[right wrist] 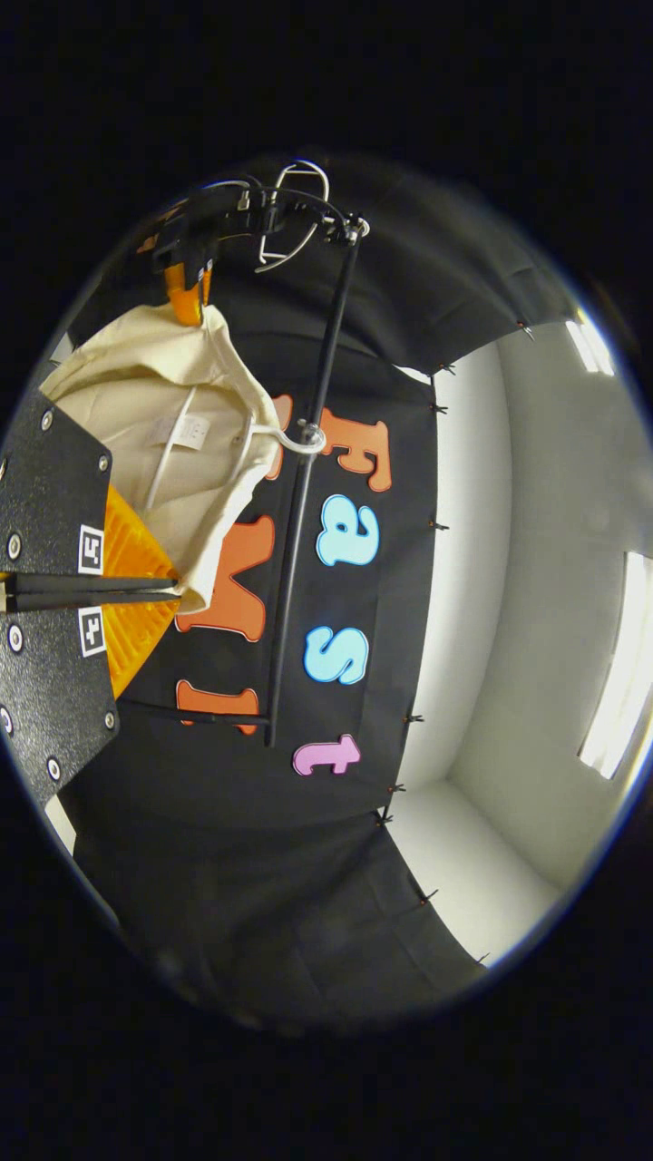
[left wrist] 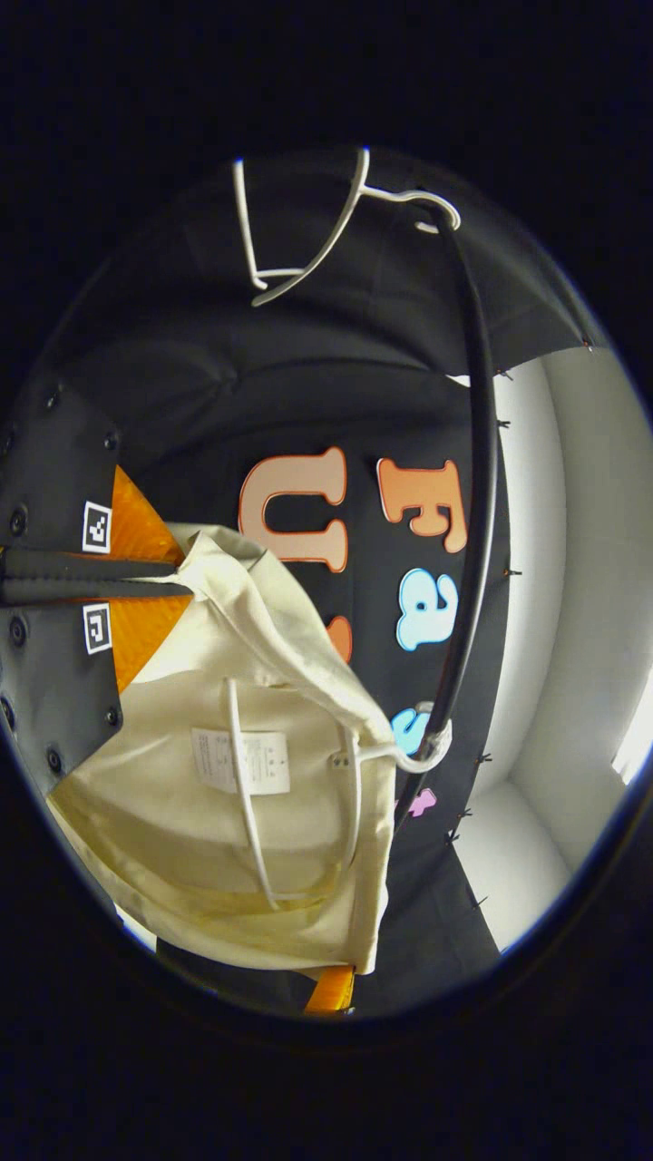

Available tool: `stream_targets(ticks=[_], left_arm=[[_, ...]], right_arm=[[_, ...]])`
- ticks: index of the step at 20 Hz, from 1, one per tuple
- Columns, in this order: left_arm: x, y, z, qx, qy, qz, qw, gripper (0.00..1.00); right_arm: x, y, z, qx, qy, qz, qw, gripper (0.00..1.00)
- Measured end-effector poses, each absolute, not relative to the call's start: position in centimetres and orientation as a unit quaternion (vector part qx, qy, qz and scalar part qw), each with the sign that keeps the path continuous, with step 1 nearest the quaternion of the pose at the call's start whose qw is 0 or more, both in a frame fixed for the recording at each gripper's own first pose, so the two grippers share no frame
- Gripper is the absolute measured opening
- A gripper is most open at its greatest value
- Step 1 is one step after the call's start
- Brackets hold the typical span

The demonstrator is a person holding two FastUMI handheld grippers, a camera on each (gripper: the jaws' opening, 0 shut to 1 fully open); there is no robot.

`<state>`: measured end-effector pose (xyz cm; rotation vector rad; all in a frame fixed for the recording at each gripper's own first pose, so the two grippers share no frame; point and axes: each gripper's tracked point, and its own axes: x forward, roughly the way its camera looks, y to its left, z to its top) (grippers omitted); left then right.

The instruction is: Grasp the clothes on the hanger with both hands and then place them into the laundry hamper below.

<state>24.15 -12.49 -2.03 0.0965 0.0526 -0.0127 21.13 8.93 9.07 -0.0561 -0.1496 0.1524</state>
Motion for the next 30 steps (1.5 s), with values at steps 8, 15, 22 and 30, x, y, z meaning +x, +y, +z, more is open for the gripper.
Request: stream_targets(ticks=[8, 15, 22, 30], left_arm=[[24.7, -9.0, 6.0, 0.092, -0.032, 0.037, 0.995, 0.06], [26.6, -7.8, 8.1, 0.149, -0.049, 0.066, 0.985, 0.06], [28.3, -8.0, 8.1, 0.149, -0.061, 0.062, 0.985, 0.06], [28.4, -4.6, 3.7, 0.109, -0.040, 0.069, 0.991, 0.06]], right_arm=[[25.1, 5.9, 9.9, -0.023, -0.056, 0.050, 0.997, 0.00], [30.0, 4.9, 8.5, -0.009, -0.039, 0.045, 0.998, 0.00], [34.5, 4.6, 7.5, -0.004, -0.037, 0.053, 0.998, 0.00], [35.7, 7.7, 0.5, 0.101, -0.002, 0.142, 0.985, 0.00]])
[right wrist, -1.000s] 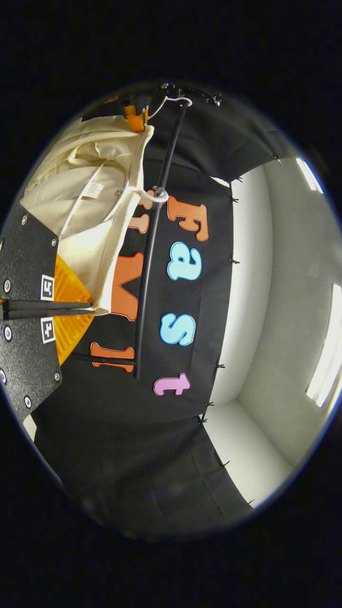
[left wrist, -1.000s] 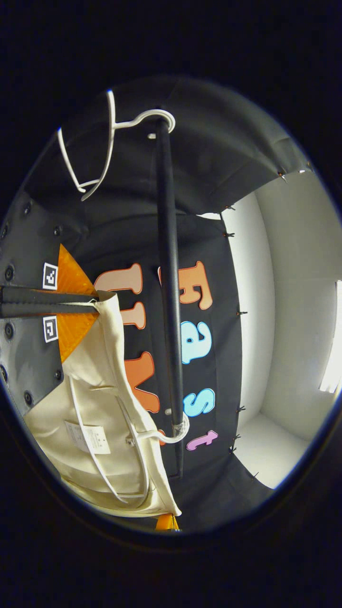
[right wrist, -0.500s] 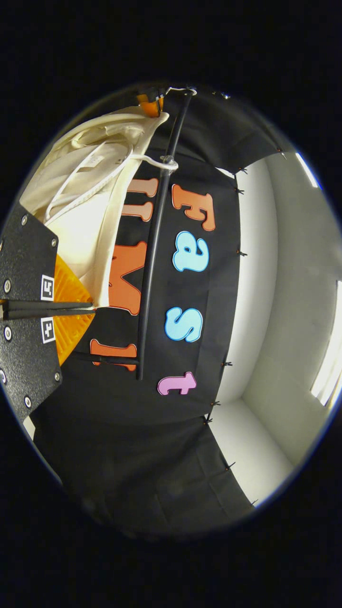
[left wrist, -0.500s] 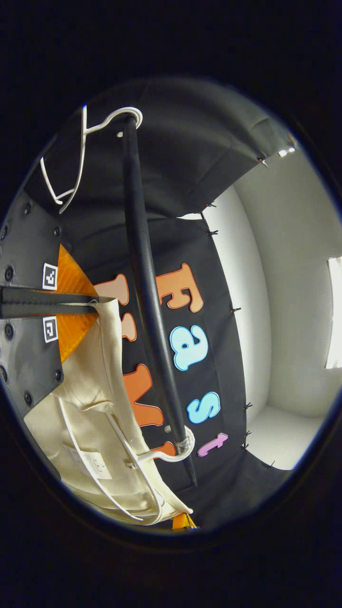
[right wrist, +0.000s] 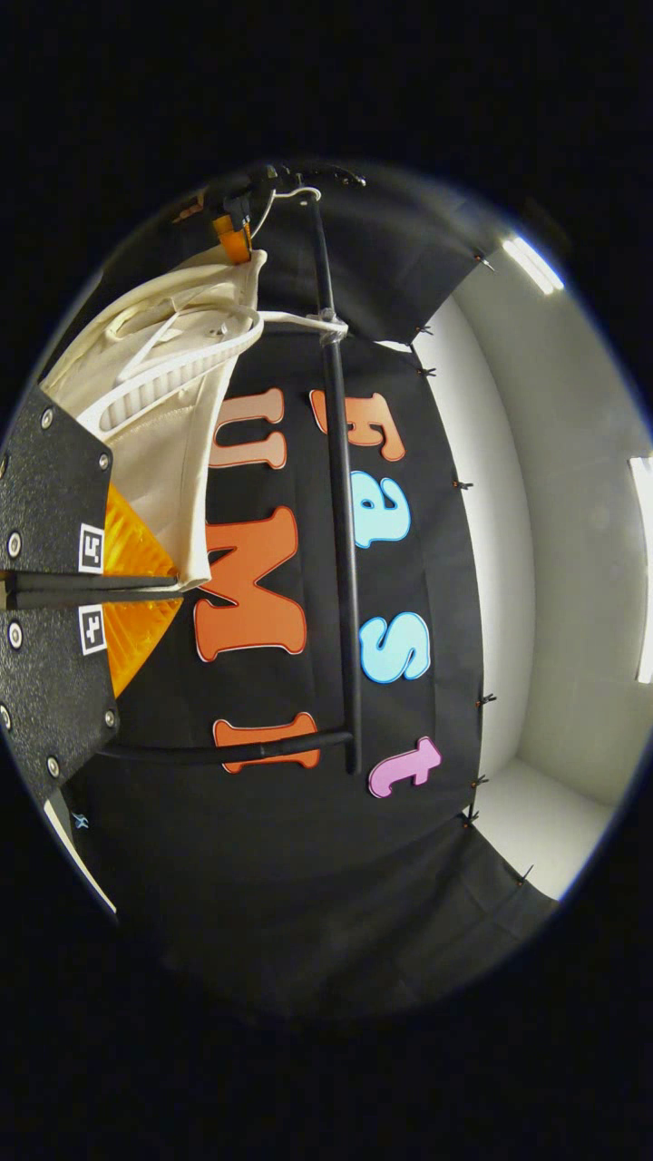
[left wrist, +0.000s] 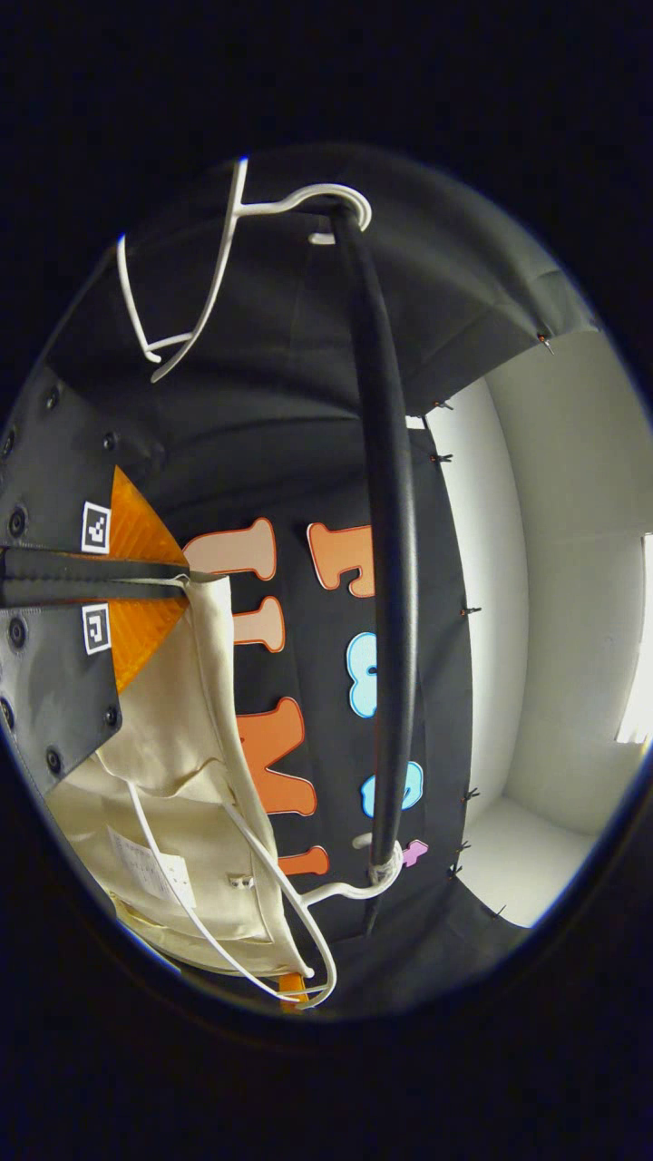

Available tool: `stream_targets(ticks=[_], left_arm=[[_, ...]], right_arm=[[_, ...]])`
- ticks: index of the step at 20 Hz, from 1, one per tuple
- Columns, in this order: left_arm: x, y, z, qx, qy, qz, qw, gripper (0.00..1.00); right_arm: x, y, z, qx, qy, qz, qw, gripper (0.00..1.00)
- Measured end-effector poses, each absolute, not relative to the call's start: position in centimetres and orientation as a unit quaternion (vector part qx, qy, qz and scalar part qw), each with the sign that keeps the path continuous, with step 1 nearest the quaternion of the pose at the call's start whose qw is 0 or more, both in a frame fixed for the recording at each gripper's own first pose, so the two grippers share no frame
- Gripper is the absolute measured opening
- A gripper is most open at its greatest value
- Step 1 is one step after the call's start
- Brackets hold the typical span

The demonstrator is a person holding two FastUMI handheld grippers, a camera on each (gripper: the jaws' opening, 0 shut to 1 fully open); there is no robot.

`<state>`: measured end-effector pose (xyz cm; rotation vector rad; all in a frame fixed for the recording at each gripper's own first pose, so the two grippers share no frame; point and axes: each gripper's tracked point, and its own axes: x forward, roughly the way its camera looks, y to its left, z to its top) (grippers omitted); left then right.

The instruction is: Grasp the clothes on the hanger with both hands and then place them into the laundry hamper below.

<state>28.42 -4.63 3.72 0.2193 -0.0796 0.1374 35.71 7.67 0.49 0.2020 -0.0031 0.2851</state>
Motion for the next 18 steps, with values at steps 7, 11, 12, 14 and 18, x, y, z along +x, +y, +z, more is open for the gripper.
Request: stream_targets(ticks=[7, 11, 12, 14, 18], left_arm=[[28.5, -2.0, -0.9, 0.102, -0.014, 0.089, 0.991, 0.06], [28.3, 0.1, -5.9, 0.085, 0.019, 0.102, 0.991, 0.06], [28.4, 0.4, -7.0, 0.082, 0.027, 0.105, 0.991, 0.06], [28.3, 1.2, -8.9, 0.078, 0.046, 0.112, 0.990, 0.06], [26.9, 2.8, -14.0, 0.056, 0.082, 0.107, 0.989, 0.06]], right_arm=[[37.7, 10.7, -7.9, 0.169, 0.053, 0.169, 0.969, 0.00], [38.5, 12.6, -14.4, 0.183, 0.102, 0.168, 0.963, 0.00], [38.6, 13.3, -15.8, 0.178, 0.107, 0.168, 0.963, 0.00], [38.8, 14.4, -18.3, 0.156, 0.115, 0.171, 0.966, 0.00], [37.2, 14.9, -20.7, 0.147, 0.133, 0.176, 0.964, 0.00]])
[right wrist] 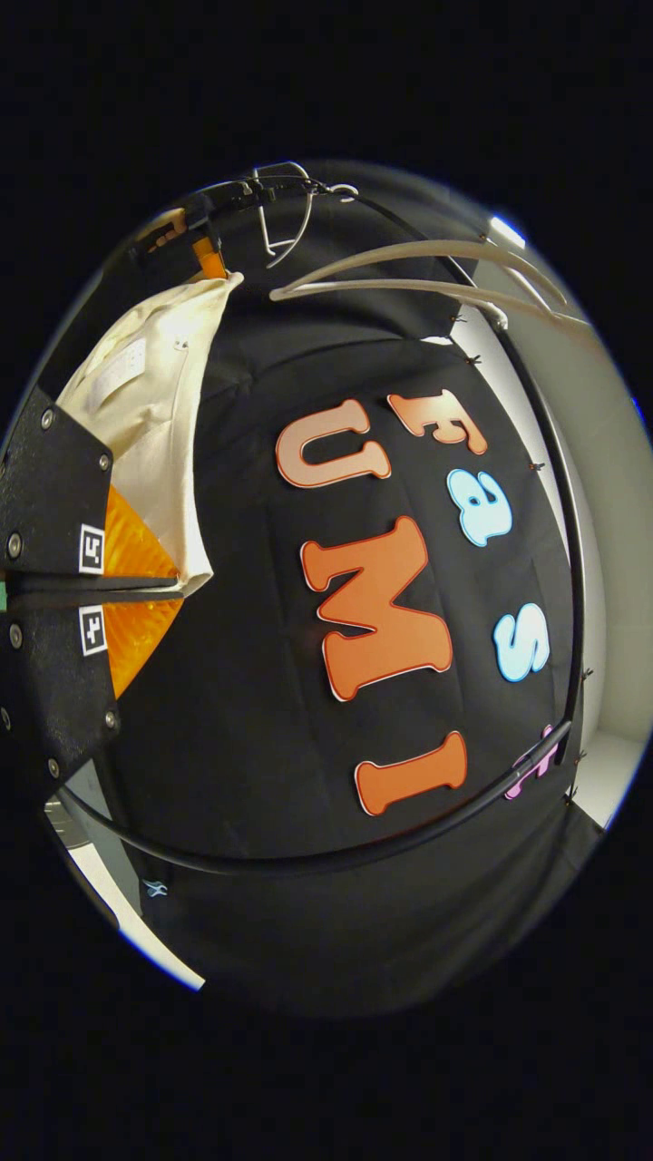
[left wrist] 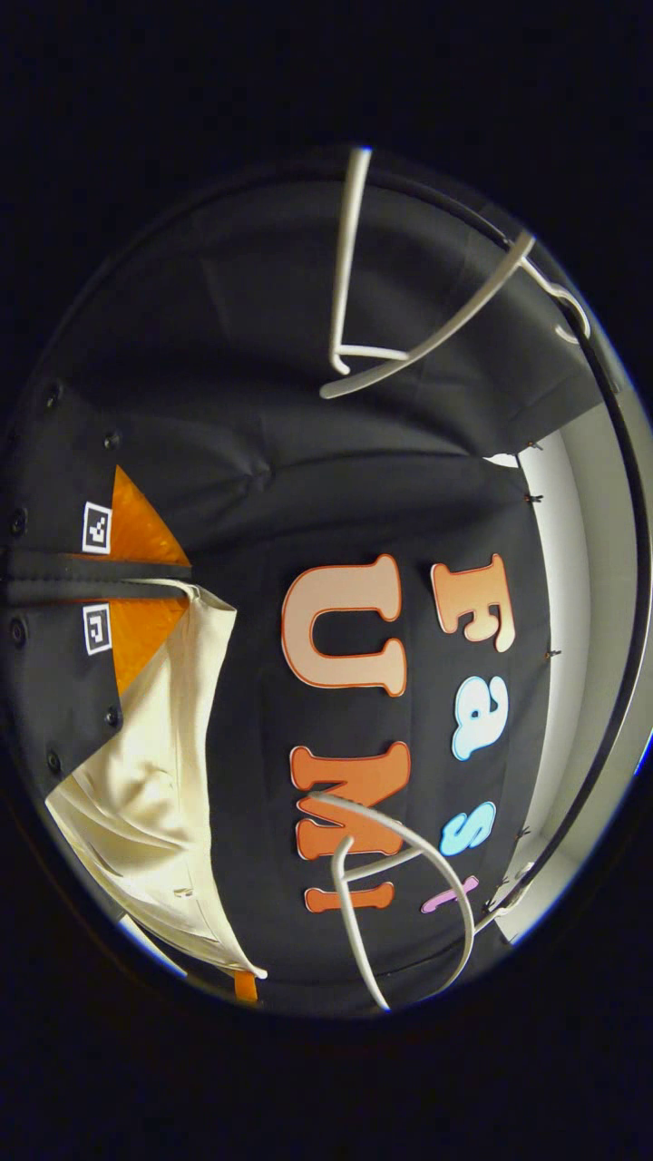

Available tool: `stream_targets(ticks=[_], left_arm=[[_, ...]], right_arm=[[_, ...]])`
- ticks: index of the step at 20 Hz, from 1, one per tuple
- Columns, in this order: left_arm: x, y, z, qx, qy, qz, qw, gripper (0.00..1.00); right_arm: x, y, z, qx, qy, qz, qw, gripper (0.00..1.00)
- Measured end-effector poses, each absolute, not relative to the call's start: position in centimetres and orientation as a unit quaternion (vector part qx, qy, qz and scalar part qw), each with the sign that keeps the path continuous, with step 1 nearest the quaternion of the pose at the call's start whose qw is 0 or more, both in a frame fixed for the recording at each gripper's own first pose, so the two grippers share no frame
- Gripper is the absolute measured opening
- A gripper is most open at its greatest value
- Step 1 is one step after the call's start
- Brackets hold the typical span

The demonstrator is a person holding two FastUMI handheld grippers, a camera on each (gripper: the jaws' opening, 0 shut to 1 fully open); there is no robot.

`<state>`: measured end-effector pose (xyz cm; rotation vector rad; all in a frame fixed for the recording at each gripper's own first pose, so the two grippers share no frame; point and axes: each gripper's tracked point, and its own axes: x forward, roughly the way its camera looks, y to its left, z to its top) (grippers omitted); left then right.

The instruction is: Grasp the clothes on the hanger with both hands and then place them into the laundry hamper below.

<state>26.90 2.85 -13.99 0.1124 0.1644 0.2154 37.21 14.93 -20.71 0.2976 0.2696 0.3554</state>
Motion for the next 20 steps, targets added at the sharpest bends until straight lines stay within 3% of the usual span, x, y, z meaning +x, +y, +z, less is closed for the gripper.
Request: stream_targets(ticks=[8, 14, 20], left_arm=[[24.5, 1.6, -18.9, 0.009, 0.113, 0.090, 0.990, 0.06], [21.6, -3.7, -22.7, 0.012, 0.139, 0.042, 0.989, 0.06], [20.7, -9.0, -31.6, 0.026, 0.209, -0.004, 0.978, 0.06]], right_arm=[[33.9, 14.9, -25.4, 0.133, 0.157, 0.165, 0.965, 0.00], [30.5, 16.9, -30.5, 0.103, 0.185, 0.177, 0.961, 0.00], [27.6, 19.3, -38.5, 0.086, 0.237, 0.192, 0.948, 0.00]])
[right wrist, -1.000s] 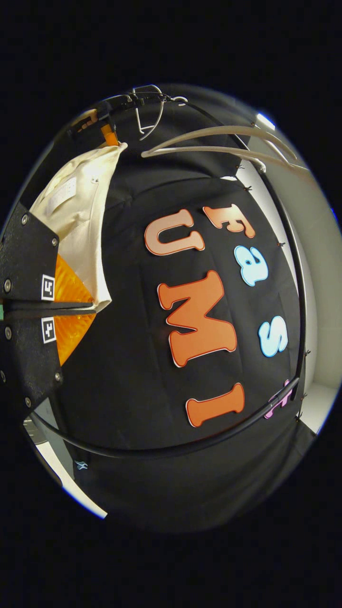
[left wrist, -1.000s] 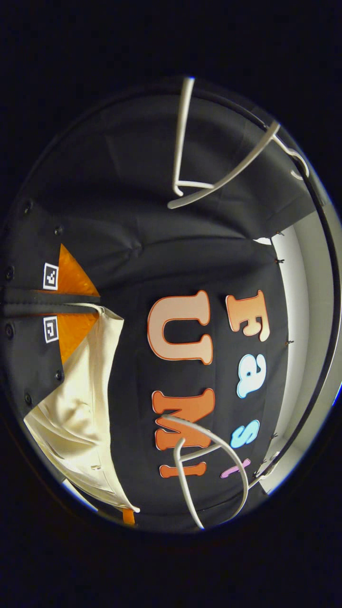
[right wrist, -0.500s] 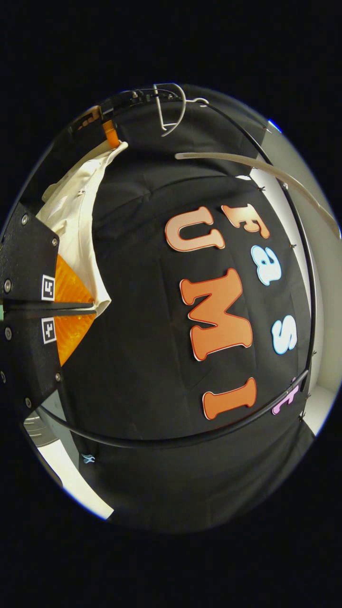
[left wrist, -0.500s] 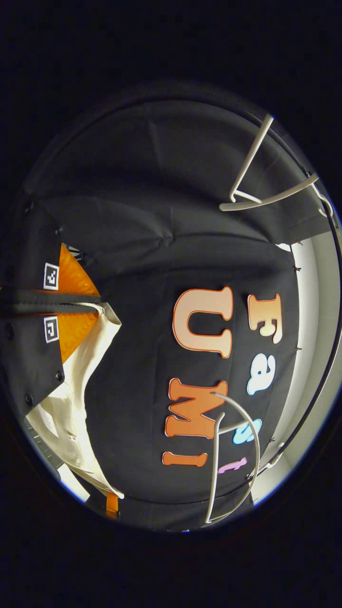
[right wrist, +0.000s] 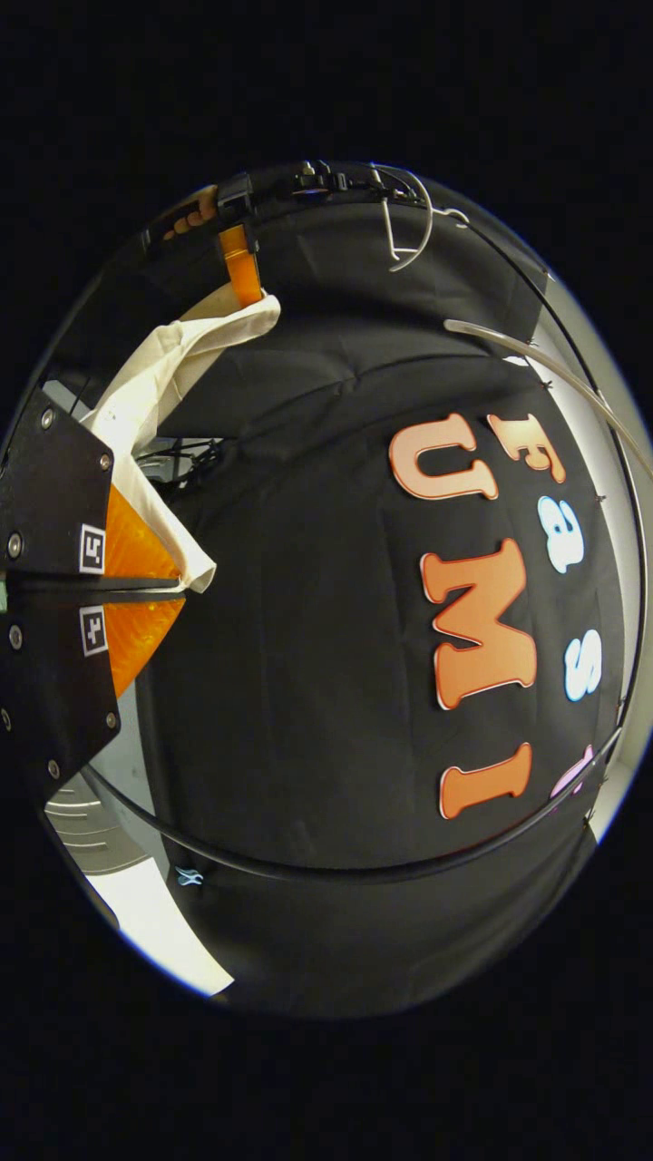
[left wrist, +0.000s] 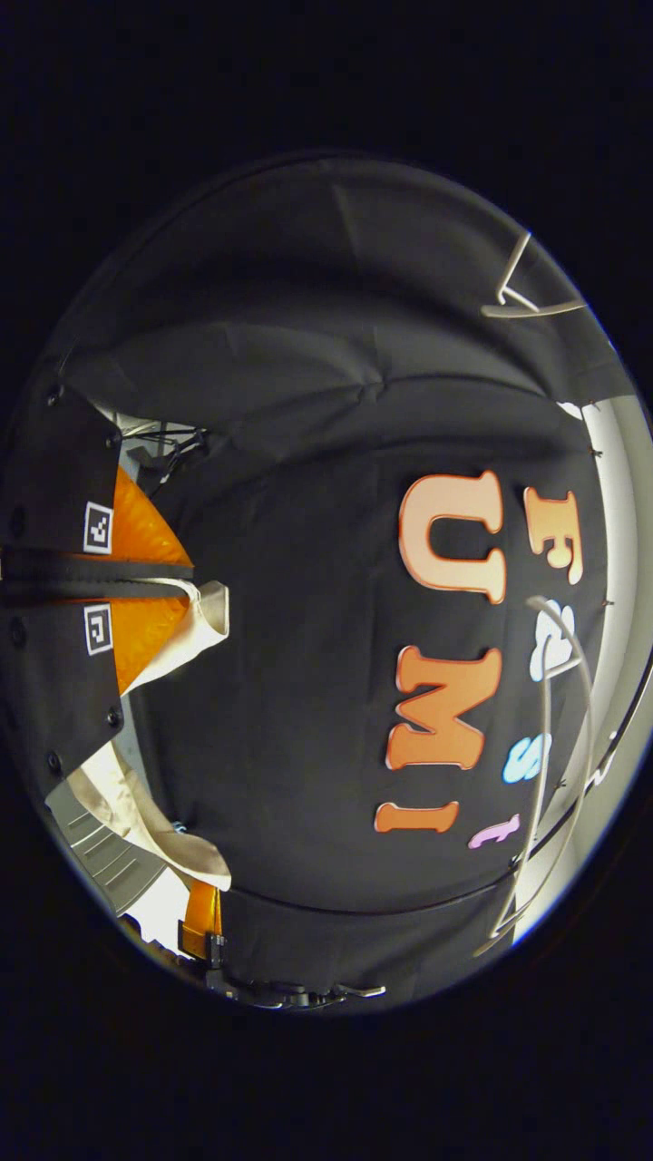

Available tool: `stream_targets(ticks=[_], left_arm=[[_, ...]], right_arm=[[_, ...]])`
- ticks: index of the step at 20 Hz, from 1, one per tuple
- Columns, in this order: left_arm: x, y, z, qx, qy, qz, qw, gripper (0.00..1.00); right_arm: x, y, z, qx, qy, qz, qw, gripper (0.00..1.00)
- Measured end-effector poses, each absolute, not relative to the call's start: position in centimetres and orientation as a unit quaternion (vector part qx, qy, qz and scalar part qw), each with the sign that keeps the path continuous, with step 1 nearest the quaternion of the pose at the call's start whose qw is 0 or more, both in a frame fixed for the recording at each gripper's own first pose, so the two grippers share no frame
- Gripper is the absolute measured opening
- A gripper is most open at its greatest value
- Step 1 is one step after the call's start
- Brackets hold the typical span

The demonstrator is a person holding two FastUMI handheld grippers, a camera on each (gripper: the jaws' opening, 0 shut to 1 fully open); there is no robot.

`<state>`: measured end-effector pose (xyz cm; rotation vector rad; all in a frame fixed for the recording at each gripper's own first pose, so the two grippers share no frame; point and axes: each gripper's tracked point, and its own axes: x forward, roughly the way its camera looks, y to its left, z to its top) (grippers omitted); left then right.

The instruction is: Grasp the clothes on the hanger with both hands and then place them into the laundry hamper below.

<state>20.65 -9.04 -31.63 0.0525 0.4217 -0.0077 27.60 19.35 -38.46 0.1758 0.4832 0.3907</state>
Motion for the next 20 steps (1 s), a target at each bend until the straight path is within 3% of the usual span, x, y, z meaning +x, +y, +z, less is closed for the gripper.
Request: stream_targets(ticks=[16, 20], left_arm=[[12.7, -17.7, -58.5, 0.006, 0.427, -0.064, 0.902, 0.05], [10.2, -18.4, -63.6, -0.001, 0.474, -0.064, 0.878, 0.07]], right_arm=[[19.5, 22.7, -63.7, 0.045, 0.442, 0.193, 0.875, 0.00], [17.6, 22.0, -67.1, 0.034, 0.481, 0.185, 0.856, 0.00]])
